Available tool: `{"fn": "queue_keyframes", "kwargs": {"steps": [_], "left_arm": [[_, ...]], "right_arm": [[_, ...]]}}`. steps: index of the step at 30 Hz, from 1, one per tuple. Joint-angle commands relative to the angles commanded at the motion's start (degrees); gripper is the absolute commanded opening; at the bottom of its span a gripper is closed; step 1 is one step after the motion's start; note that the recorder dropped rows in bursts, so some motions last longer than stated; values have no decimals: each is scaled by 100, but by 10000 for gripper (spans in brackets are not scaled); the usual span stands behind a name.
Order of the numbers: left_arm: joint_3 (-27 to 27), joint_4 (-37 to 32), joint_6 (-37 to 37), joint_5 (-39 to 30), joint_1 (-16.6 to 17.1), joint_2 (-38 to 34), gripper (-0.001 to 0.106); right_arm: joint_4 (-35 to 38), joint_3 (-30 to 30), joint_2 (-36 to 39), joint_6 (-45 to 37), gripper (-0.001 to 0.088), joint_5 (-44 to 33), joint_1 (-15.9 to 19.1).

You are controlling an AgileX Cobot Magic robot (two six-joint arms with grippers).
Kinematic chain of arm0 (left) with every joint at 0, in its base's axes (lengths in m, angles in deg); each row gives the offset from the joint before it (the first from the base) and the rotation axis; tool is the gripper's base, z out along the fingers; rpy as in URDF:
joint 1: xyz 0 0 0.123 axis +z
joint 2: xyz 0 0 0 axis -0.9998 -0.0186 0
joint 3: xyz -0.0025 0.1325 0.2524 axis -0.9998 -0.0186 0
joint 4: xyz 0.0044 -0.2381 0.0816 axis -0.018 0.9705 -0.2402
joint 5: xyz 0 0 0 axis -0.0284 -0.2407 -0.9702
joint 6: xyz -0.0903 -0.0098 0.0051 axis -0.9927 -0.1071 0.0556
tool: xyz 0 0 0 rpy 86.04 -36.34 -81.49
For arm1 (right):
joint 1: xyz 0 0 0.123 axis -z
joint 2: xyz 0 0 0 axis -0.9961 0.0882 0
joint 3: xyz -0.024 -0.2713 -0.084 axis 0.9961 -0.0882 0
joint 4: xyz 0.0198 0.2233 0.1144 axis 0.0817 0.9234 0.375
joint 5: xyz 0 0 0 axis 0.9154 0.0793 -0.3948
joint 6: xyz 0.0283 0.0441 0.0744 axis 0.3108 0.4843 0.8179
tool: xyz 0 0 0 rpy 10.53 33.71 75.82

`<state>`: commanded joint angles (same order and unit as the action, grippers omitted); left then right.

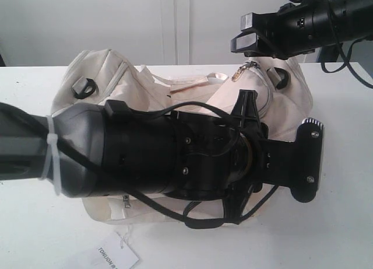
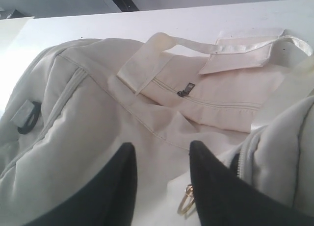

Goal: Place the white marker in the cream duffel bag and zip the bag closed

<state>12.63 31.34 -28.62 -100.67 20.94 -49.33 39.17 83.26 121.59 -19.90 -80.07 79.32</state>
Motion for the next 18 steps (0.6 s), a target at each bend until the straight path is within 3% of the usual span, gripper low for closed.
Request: {"fn": "queue_keyframes", "kwargs": {"steps": [5,12,18], "left_arm": [[0,144,-176,-36,0,184,521],[0,723,-205,-97,0,459,521],[0,1277,-205,-302,0,613,521]], "right_arm": [[-133,0,-197,75,353,0,0],[-896,0,-467,485,353,-72,0],[-964,0,-661,485,353,-260,0]]}}
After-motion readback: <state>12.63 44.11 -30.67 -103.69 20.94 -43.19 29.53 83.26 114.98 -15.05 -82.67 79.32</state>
